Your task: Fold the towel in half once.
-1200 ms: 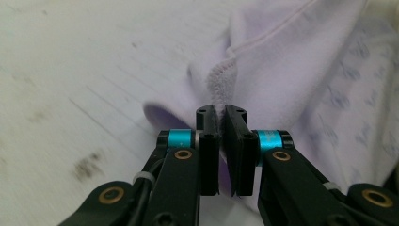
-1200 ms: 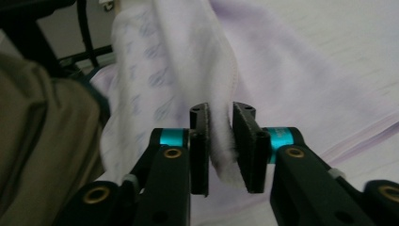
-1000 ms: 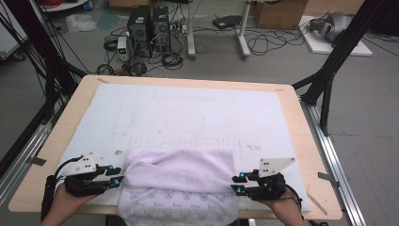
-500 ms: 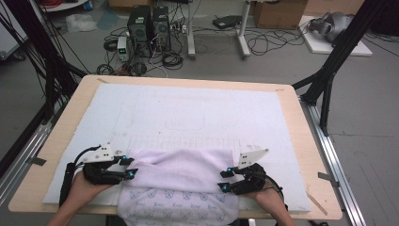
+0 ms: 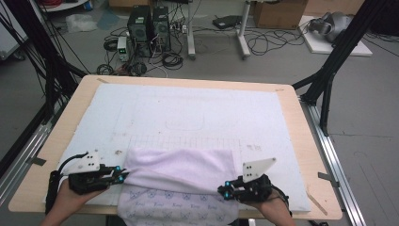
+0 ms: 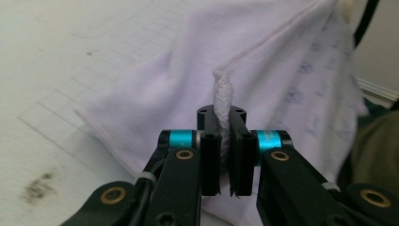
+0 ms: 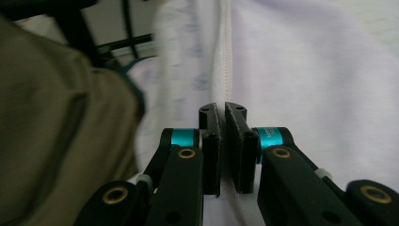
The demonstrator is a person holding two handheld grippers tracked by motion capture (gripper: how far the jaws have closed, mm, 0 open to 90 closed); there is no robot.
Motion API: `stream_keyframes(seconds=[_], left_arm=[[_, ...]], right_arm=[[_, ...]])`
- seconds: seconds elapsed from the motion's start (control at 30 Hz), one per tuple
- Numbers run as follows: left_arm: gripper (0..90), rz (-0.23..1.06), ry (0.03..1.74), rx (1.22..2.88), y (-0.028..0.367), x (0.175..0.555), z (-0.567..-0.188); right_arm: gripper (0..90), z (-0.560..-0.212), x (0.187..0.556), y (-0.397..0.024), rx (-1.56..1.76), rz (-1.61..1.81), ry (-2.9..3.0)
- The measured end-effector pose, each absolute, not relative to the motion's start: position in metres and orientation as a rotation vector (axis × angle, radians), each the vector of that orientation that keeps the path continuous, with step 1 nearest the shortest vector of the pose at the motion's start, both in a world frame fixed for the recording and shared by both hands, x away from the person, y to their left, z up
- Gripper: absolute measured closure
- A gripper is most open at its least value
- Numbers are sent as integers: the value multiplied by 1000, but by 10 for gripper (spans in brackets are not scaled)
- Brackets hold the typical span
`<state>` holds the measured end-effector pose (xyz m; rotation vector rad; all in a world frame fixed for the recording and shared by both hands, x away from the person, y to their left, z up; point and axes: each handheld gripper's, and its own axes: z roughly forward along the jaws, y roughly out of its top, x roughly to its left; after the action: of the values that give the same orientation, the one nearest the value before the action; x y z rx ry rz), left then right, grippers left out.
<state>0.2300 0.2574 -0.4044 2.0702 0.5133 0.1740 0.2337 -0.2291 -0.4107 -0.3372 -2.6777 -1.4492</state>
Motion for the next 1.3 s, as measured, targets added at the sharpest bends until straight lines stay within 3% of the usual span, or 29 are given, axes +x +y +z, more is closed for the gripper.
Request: stream_keyframes(seconds=[0.13,0.2,0.5,0.73,0.8,0.83,0.9,1.0,1.07,1.3], left_arm=[[639,117,517,2109,261,226,-410],[595,132,530,2109,262,229,-408],[539,286,688,2070,250,281,-406],[439,260,845,2096,240,328,-427],[458,222,861,2132,239,334,-435],[503,193,853,2151,238,334,-437],[684,182,816,2183,235,333,-440],[825,172,807,2172,235,333,-438],[847,212,816,2165,236,334,-436],[857,329,891,2085,233,356,-421]], right_arm=[[730,-410,224,-230,-286,-1453,-2647],[695,-408,230,-233,-323,-1484,-2647],[552,-412,298,-248,-687,-1437,-2814],[453,-427,348,-251,-888,-1371,-2811],[437,-436,357,-253,-919,-1354,-2767],[442,-438,359,-253,-923,-1346,-2747],[502,-443,361,-253,-901,-1325,-2714],[707,-445,358,-245,-819,-1266,-2736],[831,-442,358,-243,-766,-1264,-2723],[860,-424,374,-252,-878,-1269,-2832]])
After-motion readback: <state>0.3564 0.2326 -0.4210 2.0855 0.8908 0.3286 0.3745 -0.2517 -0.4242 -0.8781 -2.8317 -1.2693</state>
